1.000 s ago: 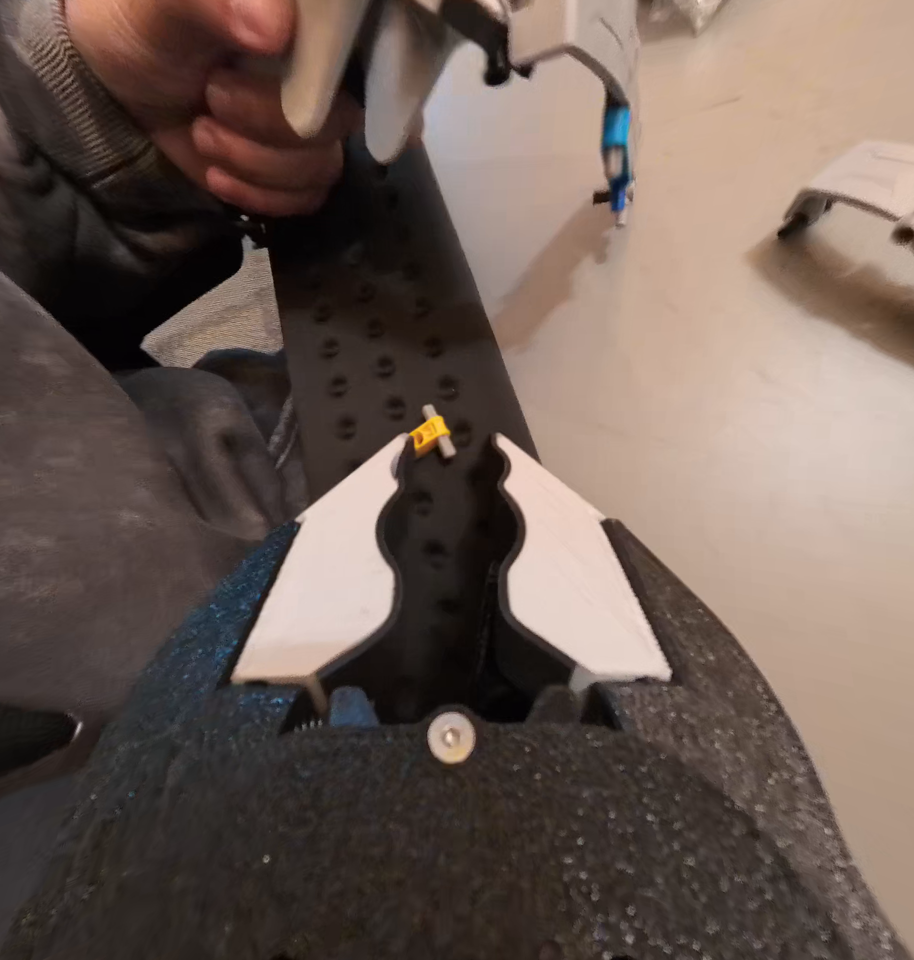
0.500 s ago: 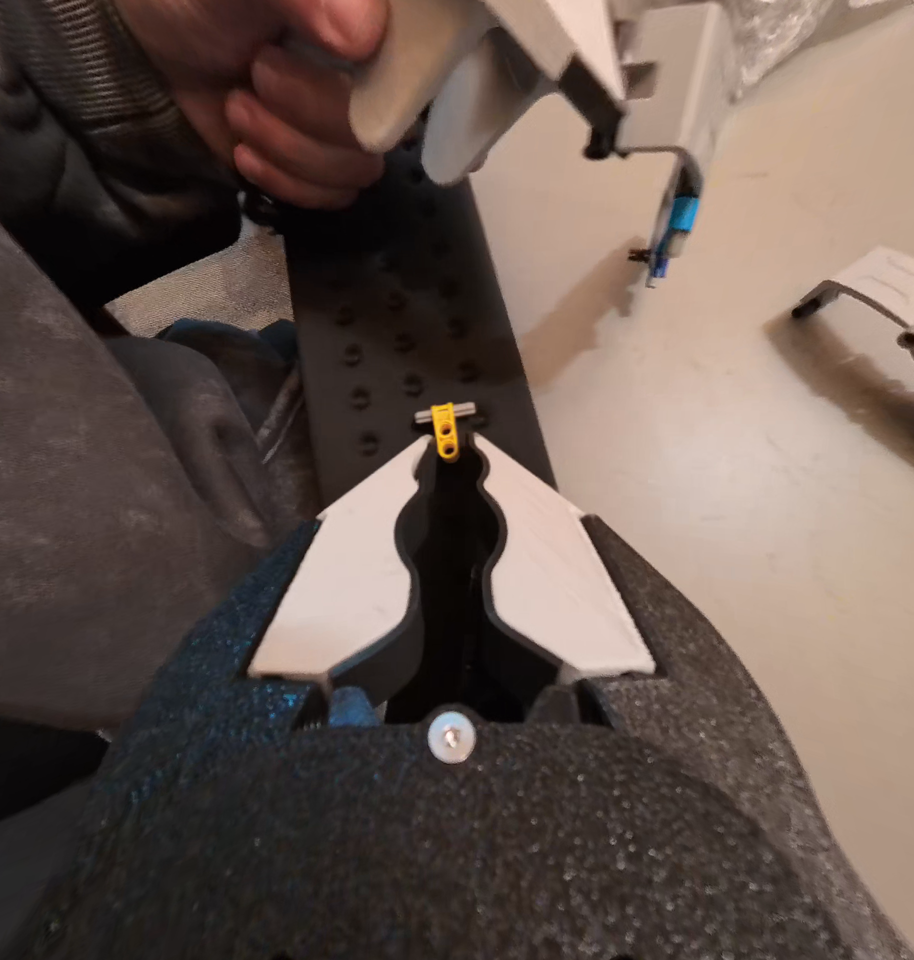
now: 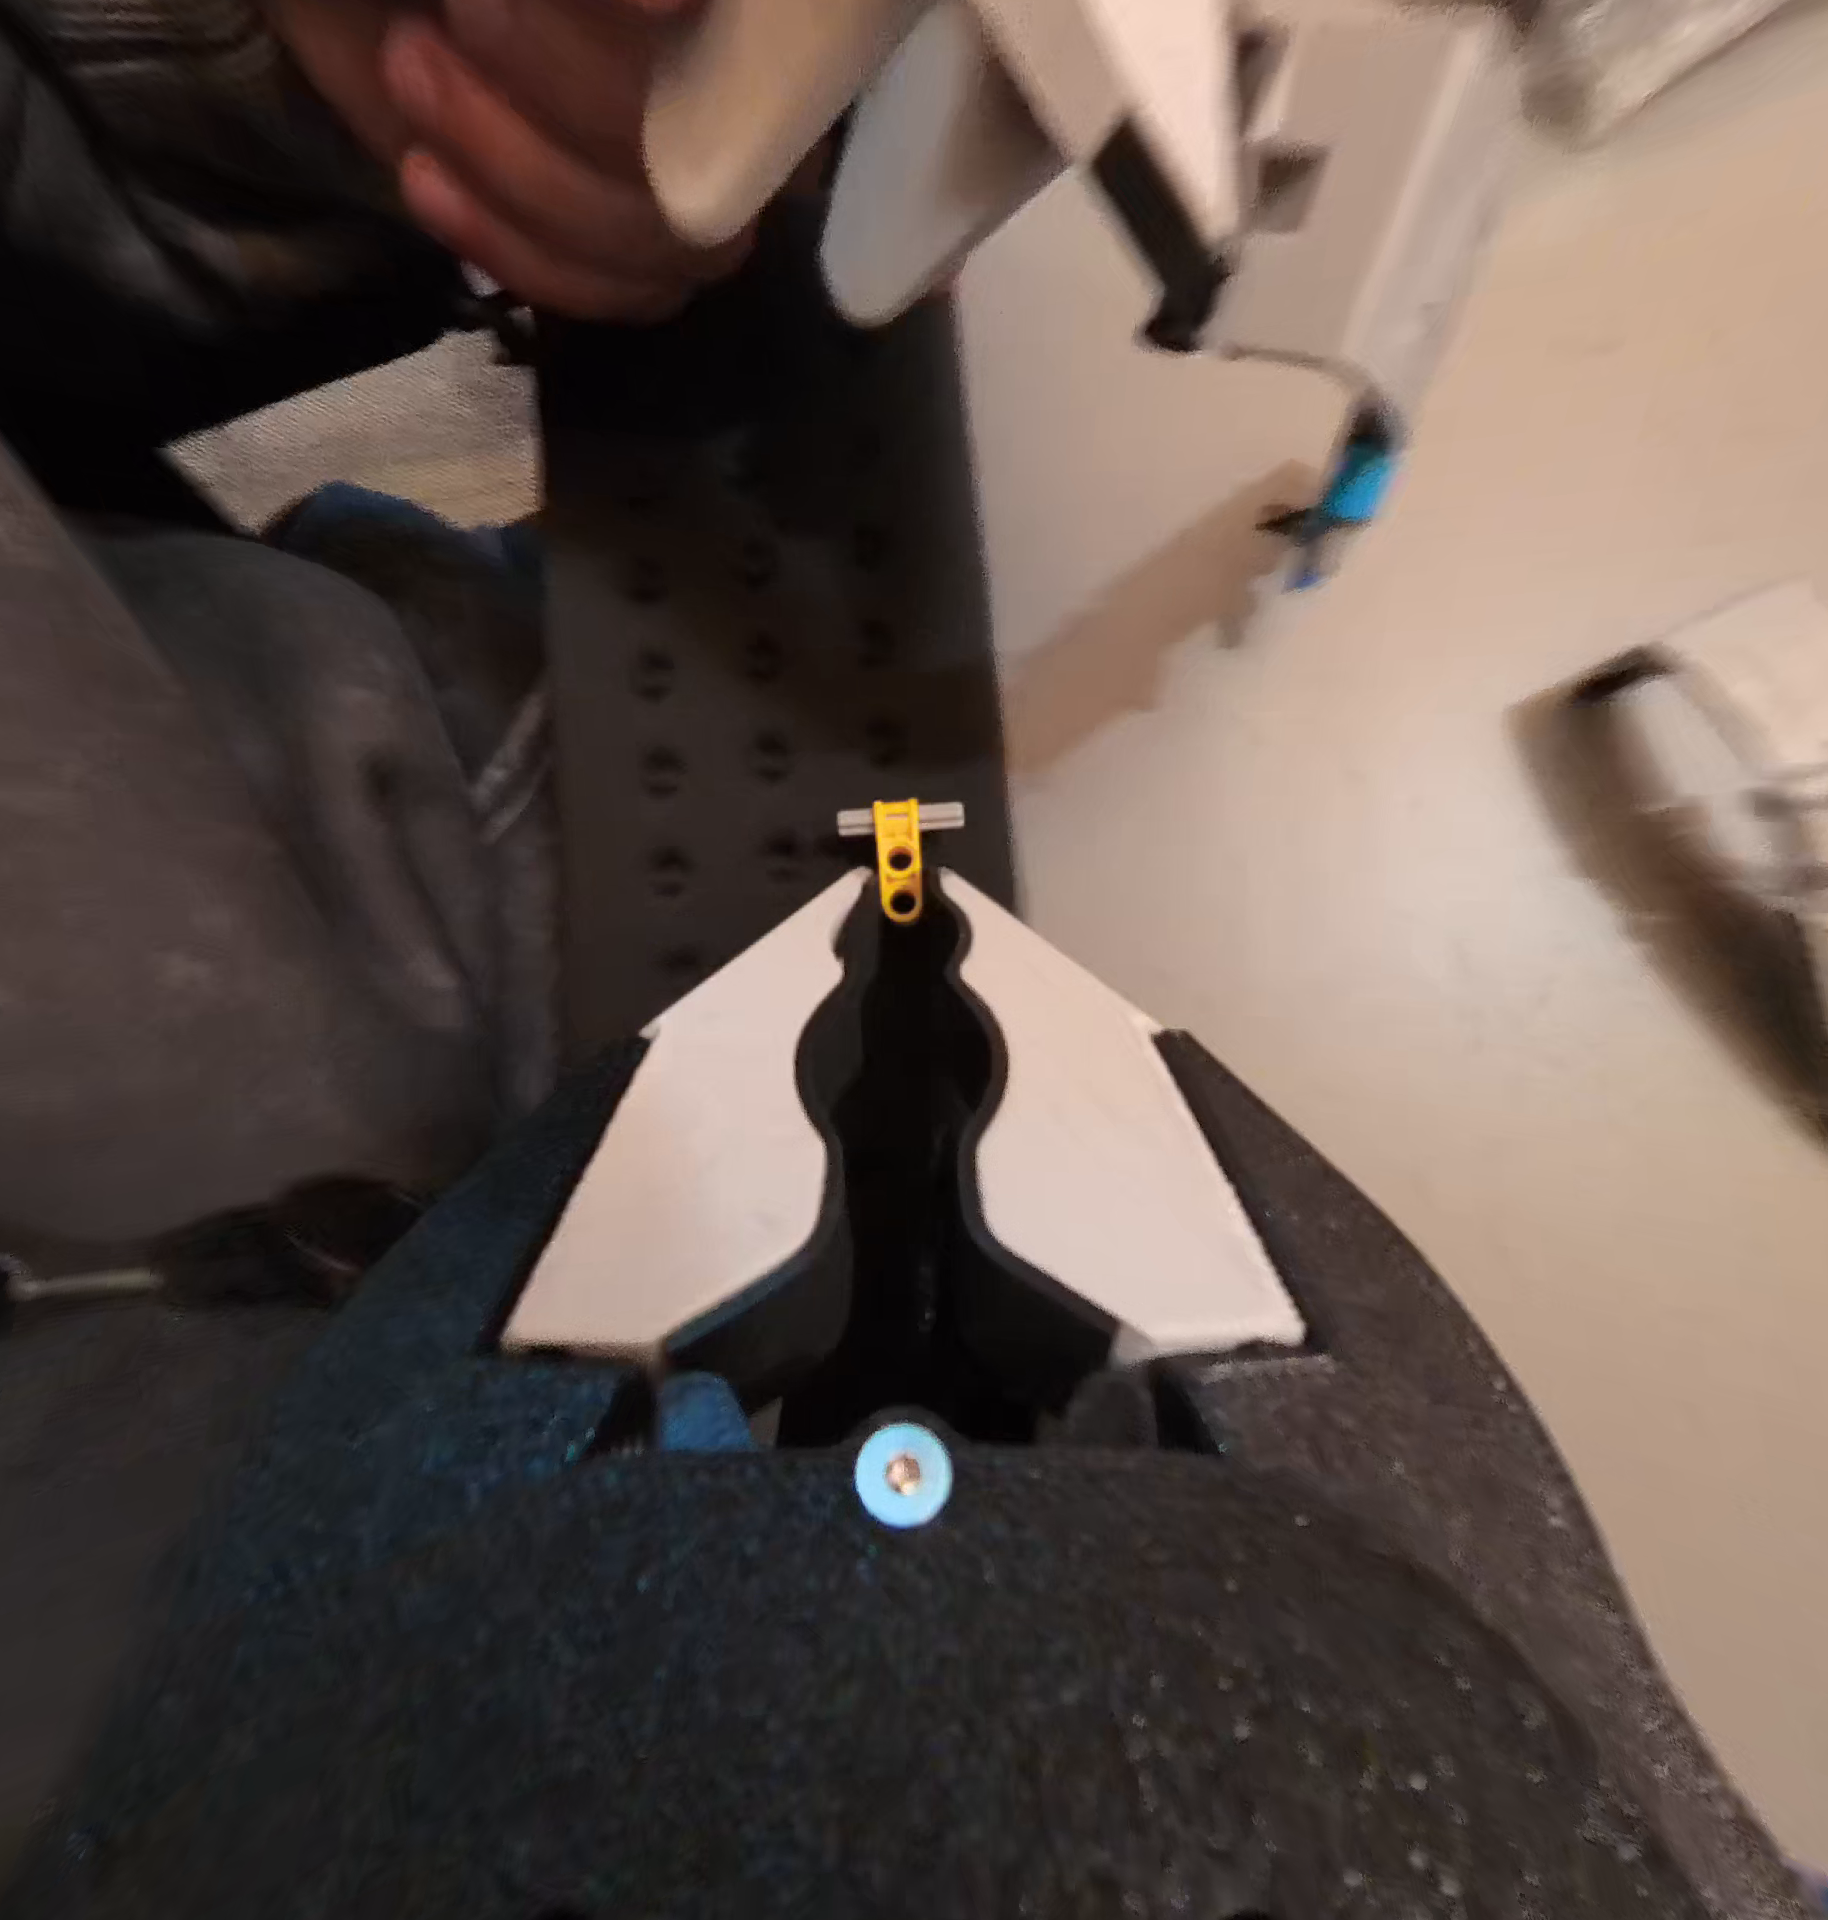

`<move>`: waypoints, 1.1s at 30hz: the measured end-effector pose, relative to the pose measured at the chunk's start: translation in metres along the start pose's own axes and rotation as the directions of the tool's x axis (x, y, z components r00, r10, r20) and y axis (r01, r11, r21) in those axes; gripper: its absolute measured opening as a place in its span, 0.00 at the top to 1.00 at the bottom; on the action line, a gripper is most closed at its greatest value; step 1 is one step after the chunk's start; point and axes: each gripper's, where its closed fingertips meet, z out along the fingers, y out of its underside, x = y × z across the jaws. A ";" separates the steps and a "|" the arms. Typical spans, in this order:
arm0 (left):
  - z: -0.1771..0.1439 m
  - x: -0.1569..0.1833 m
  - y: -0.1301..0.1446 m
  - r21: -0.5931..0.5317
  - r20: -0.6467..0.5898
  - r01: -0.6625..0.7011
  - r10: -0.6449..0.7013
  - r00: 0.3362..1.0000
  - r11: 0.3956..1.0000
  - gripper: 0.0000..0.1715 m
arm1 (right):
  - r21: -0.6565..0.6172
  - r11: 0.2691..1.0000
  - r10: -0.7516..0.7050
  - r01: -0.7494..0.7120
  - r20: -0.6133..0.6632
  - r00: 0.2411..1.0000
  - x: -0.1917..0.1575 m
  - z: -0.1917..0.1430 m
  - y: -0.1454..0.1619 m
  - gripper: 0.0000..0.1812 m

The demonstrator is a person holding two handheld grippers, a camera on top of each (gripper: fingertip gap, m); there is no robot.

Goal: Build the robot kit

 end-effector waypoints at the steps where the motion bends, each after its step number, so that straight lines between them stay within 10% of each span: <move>1: 0.000 0.000 0.000 0.003 -0.001 0.002 -0.002 1.000 1.000 0.97 | 0.018 0.999 -0.025 0.027 -0.090 0.996 0.018 -0.009 -0.002 0.97; 4: 0.000 0.000 0.000 0.001 -0.003 0.004 -0.004 1.000 1.000 0.97 | -0.021 0.995 -0.099 0.101 -0.454 0.886 0.100 -0.049 0.008 0.97; 6: 0.000 -0.001 0.000 -0.002 0.003 0.000 0.000 1.000 1.000 0.97 | -0.164 0.932 -0.350 0.324 -0.643 0.681 0.138 -0.064 0.021 0.97; 8: 0.001 -0.001 0.000 -0.004 0.006 -0.001 0.001 1.000 1.000 0.97 | -0.323 0.823 -0.533 0.468 -0.724 0.438 0.151 -0.071 0.026 0.96; 10: 0.000 -0.002 0.000 0.001 0.008 0.000 0.000 1.000 1.000 0.97 | -0.419 0.749 -0.628 0.513 -0.696 0.348 0.153 -0.067 0.037 0.97; 23: 0.000 -0.002 0.000 -0.003 0.012 -0.004 0.004 1.000 1.000 0.97 | -0.434 0.630 -0.741 0.644 -0.583 0.333 0.136 -0.050 0.071 0.96; 33: 0.002 -0.002 0.002 -0.011 0.015 -0.010 0.010 1.000 1.000 0.97 | 0.008 0.954 -0.282 0.301 -0.324 0.903 0.107 -0.077 0.066 0.87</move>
